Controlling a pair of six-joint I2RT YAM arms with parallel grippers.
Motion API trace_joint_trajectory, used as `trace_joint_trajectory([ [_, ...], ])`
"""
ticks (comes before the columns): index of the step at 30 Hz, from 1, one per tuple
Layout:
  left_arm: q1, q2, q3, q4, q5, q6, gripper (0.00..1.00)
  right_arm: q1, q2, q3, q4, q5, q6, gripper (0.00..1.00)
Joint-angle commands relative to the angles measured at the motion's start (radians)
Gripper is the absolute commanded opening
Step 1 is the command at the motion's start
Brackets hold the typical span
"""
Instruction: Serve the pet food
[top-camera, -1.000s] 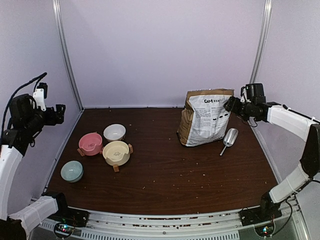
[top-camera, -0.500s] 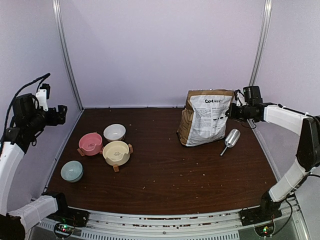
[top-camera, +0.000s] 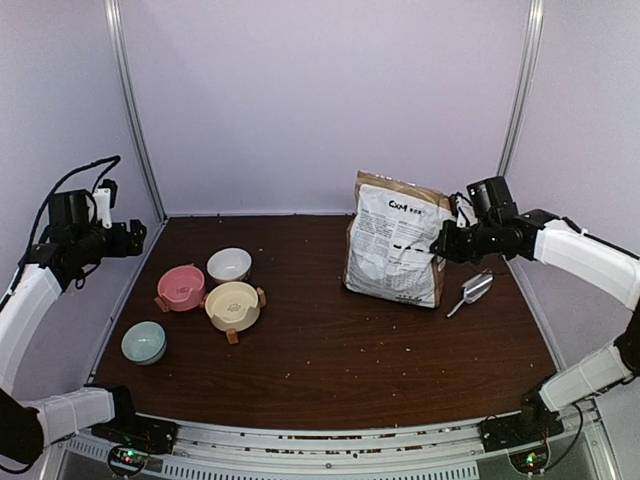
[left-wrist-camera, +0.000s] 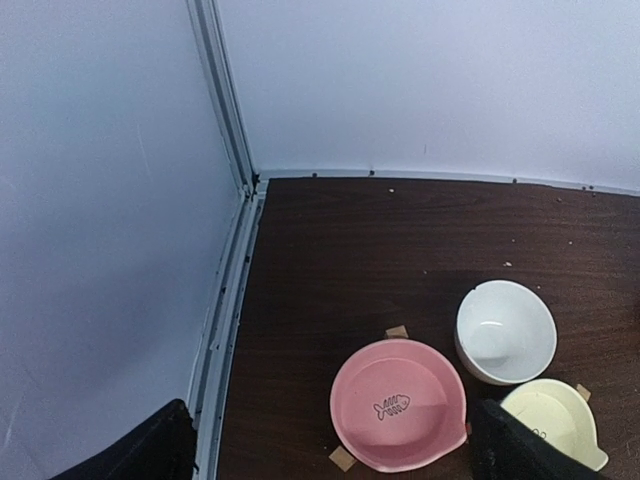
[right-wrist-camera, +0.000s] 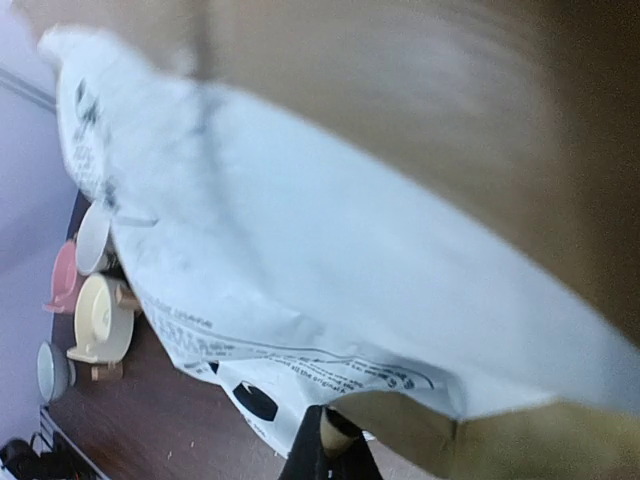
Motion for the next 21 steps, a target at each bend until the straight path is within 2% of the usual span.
trace_joint_trajectory([
  [1,-0.004,-0.015,0.033,-0.043,0.053,-0.014,0.98,0.178,-0.197,-0.104,0.196,0.104,0.063,0.0],
  [5,-0.003,-0.045,0.008,0.002,0.099,-0.046,0.98,0.344,-0.255,-0.218,0.264,0.278,0.139,0.0],
  [10,-0.004,-0.086,-0.005,-0.013,0.098,-0.063,0.98,0.581,-0.249,-0.226,0.245,0.475,0.26,0.0],
  [15,-0.004,-0.134,-0.036,0.002,0.058,-0.058,0.98,0.726,-0.185,-0.151,0.259,0.511,0.292,0.0],
  [20,-0.003,-0.127,-0.046,0.001,0.057,-0.058,0.98,0.793,-0.156,-0.075,0.249,0.508,0.224,0.0],
  [21,-0.003,-0.123,-0.051,0.003,0.066,-0.057,0.98,0.795,-0.162,-0.067,0.246,0.501,0.212,0.03],
])
